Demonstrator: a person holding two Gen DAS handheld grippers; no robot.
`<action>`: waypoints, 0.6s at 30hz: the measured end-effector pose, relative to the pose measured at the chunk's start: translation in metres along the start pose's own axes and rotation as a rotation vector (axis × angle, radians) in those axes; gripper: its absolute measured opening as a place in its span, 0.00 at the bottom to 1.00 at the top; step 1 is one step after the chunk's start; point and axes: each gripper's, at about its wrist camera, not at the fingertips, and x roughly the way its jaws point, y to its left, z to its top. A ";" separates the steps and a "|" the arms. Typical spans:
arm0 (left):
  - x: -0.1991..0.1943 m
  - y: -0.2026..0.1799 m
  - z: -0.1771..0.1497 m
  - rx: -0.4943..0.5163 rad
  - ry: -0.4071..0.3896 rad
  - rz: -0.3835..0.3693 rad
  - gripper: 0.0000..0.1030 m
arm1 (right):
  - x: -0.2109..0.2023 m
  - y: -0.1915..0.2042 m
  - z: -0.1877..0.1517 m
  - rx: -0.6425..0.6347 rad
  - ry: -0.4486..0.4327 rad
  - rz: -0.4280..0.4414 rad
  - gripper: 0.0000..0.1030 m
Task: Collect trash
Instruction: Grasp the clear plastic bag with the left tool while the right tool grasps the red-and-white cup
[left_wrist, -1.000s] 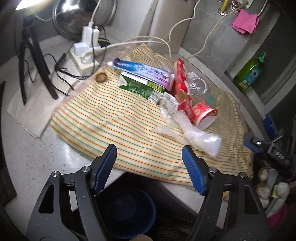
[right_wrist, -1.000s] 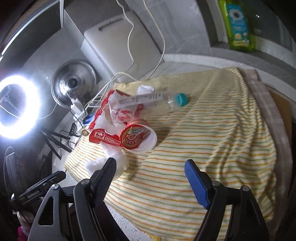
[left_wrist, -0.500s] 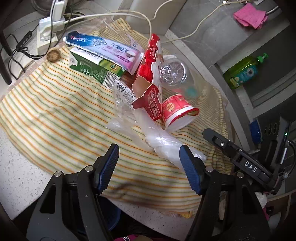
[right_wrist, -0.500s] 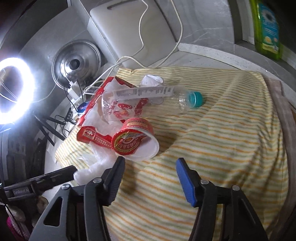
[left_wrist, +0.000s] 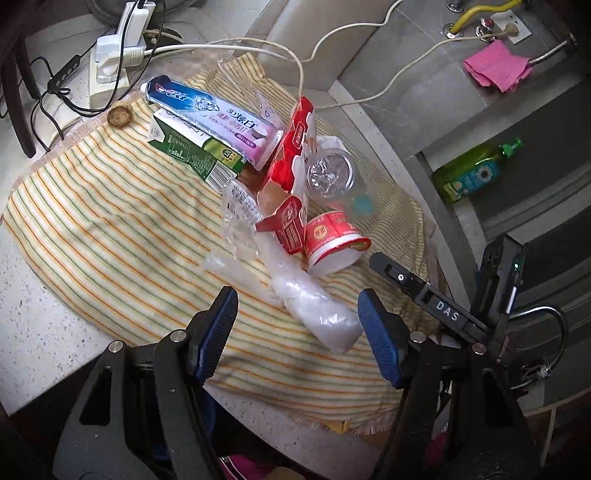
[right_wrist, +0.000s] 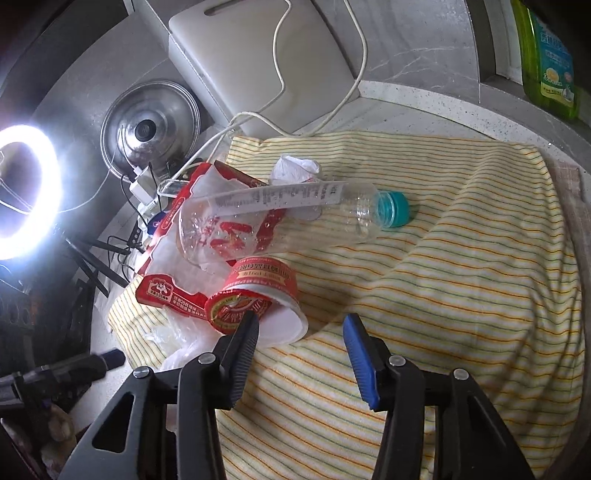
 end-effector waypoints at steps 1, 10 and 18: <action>0.005 0.000 0.002 -0.003 0.006 0.004 0.67 | 0.000 0.000 0.001 -0.003 0.002 0.006 0.49; 0.059 0.001 -0.002 -0.033 0.080 0.039 0.67 | 0.008 0.001 0.007 -0.049 0.041 0.029 0.42; 0.078 0.016 -0.006 -0.099 0.108 -0.003 0.29 | 0.029 0.004 0.012 -0.054 0.071 0.043 0.40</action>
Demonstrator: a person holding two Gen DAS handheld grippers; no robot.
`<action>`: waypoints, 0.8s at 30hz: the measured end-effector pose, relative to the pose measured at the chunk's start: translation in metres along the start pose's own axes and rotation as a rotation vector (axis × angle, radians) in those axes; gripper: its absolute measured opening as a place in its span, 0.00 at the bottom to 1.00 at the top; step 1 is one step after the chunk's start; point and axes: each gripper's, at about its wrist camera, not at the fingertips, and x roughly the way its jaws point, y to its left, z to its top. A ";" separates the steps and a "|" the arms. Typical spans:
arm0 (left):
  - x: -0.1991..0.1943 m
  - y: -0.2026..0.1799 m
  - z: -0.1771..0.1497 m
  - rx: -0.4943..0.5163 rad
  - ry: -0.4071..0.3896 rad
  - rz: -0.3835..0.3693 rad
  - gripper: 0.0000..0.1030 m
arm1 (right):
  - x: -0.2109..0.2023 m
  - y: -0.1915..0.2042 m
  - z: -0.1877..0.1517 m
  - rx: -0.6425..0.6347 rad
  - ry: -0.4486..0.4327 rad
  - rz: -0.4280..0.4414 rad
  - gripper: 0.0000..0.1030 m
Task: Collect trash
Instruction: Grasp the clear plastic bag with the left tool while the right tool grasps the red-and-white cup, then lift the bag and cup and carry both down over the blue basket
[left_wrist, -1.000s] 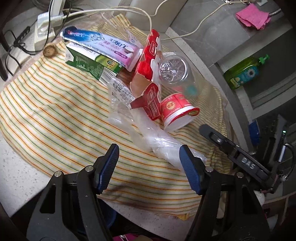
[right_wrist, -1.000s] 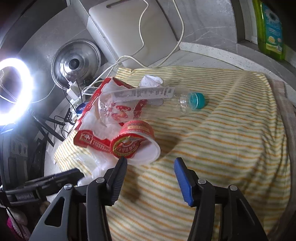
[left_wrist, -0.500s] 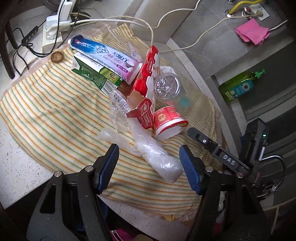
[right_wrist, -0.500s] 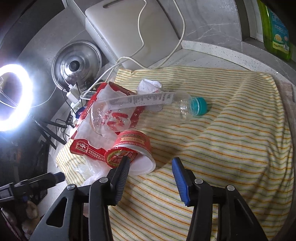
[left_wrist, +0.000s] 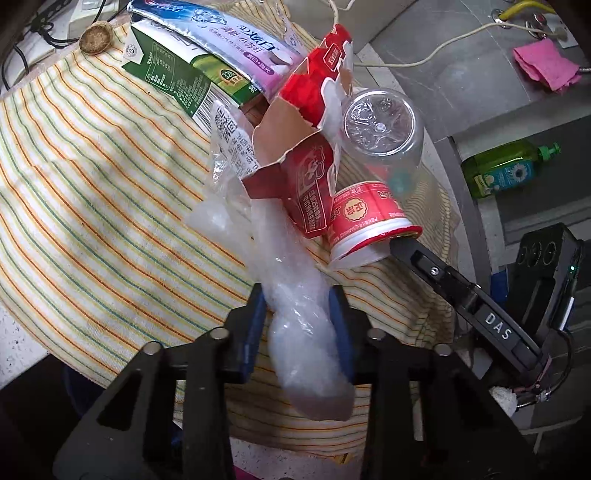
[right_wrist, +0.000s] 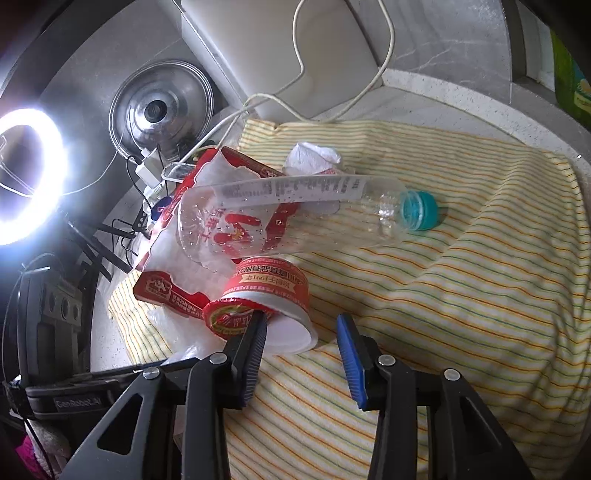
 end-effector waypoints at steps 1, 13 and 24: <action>-0.001 0.000 0.000 0.005 -0.002 -0.005 0.27 | 0.003 0.001 0.001 0.003 0.002 -0.004 0.40; -0.038 0.010 0.000 0.044 -0.043 -0.011 0.21 | 0.014 0.006 -0.006 0.082 0.023 -0.023 0.04; -0.093 0.039 0.000 0.110 -0.114 0.019 0.21 | -0.013 0.016 -0.025 0.143 -0.042 -0.073 0.02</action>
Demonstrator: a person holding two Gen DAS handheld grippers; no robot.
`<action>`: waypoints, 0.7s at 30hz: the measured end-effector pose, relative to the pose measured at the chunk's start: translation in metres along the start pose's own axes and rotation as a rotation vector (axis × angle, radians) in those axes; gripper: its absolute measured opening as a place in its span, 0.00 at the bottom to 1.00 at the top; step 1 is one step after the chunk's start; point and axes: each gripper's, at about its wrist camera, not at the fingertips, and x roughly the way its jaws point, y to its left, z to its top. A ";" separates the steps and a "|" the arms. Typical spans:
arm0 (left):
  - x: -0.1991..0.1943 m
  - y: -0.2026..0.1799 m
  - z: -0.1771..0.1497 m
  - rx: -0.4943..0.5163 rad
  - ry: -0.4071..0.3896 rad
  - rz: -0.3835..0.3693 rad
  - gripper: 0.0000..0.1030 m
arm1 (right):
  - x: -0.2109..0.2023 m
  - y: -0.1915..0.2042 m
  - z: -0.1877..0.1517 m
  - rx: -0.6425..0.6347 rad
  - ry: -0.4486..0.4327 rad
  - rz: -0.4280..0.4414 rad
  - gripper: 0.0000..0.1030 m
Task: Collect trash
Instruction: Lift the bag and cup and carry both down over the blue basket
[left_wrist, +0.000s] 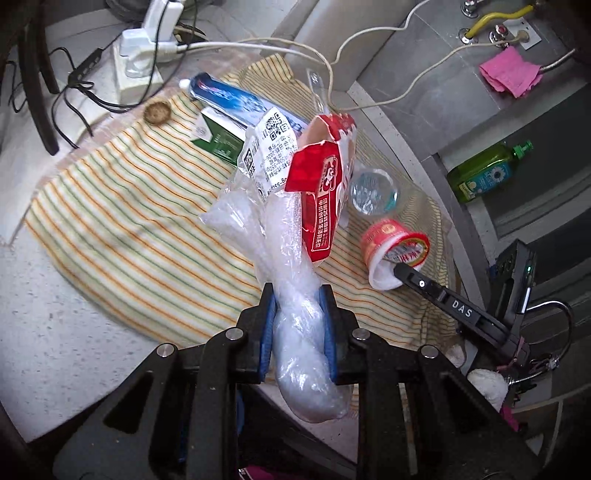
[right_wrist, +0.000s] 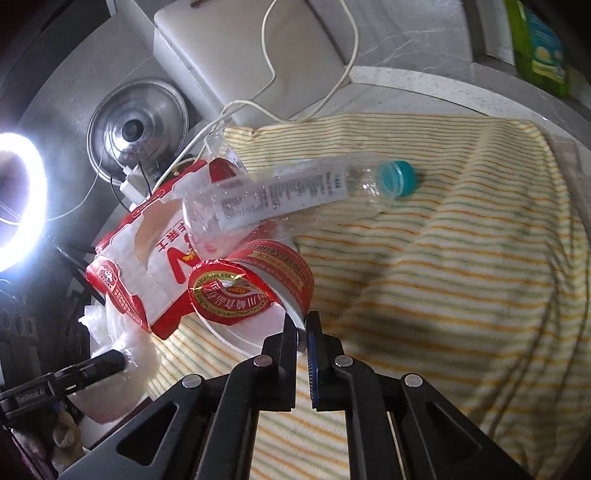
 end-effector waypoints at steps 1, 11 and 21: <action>-0.005 0.002 0.000 0.007 -0.009 0.010 0.21 | -0.002 0.001 -0.003 0.002 -0.001 -0.001 0.02; -0.031 0.046 -0.002 0.006 -0.080 0.206 0.21 | -0.022 0.005 -0.025 -0.001 0.000 -0.013 0.02; -0.063 0.071 -0.031 0.001 -0.081 0.183 0.21 | -0.046 0.021 -0.041 -0.039 -0.005 0.013 0.02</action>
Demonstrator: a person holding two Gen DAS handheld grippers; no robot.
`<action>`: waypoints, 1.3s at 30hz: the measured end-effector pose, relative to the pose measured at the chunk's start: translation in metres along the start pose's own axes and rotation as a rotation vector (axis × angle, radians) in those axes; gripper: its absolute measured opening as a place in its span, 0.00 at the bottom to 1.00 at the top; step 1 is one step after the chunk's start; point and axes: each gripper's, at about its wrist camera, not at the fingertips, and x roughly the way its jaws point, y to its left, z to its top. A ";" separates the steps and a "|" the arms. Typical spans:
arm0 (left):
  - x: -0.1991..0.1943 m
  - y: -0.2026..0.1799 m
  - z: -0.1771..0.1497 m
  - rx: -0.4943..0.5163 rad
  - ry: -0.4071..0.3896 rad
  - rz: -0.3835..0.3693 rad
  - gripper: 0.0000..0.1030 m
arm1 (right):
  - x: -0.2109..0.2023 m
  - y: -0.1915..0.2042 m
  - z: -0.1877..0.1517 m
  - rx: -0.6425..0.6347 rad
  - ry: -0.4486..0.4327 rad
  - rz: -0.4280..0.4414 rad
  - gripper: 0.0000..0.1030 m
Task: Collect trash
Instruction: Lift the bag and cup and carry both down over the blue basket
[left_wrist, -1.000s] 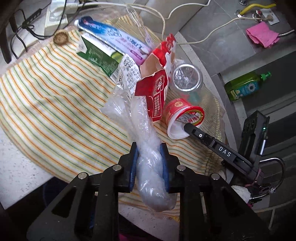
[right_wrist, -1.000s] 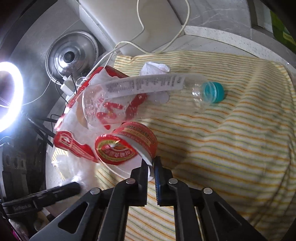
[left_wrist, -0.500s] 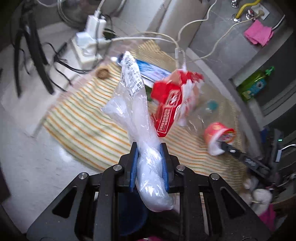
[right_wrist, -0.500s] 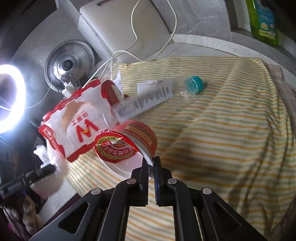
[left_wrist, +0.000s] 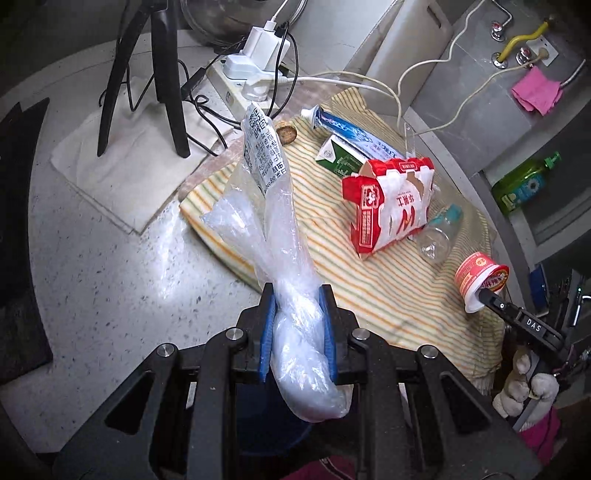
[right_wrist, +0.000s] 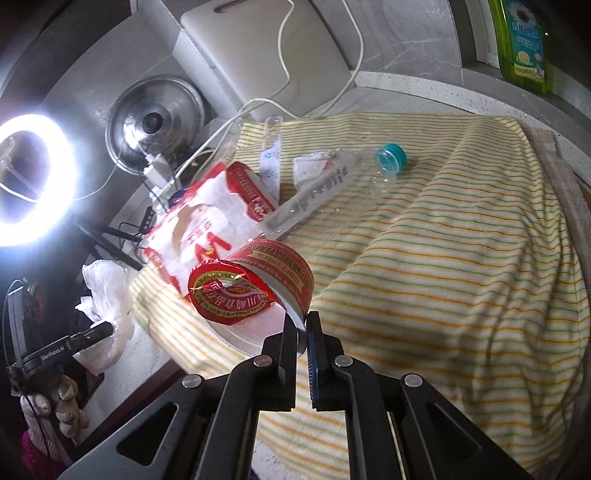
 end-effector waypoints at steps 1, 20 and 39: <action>-0.002 0.000 -0.002 0.004 0.006 -0.006 0.21 | -0.002 0.003 -0.002 -0.004 0.001 0.005 0.02; 0.008 -0.009 -0.084 0.129 0.192 -0.091 0.21 | 0.002 0.080 -0.094 -0.260 0.158 0.025 0.02; 0.079 0.010 -0.149 0.155 0.384 -0.053 0.21 | 0.057 0.088 -0.164 -0.414 0.336 -0.088 0.02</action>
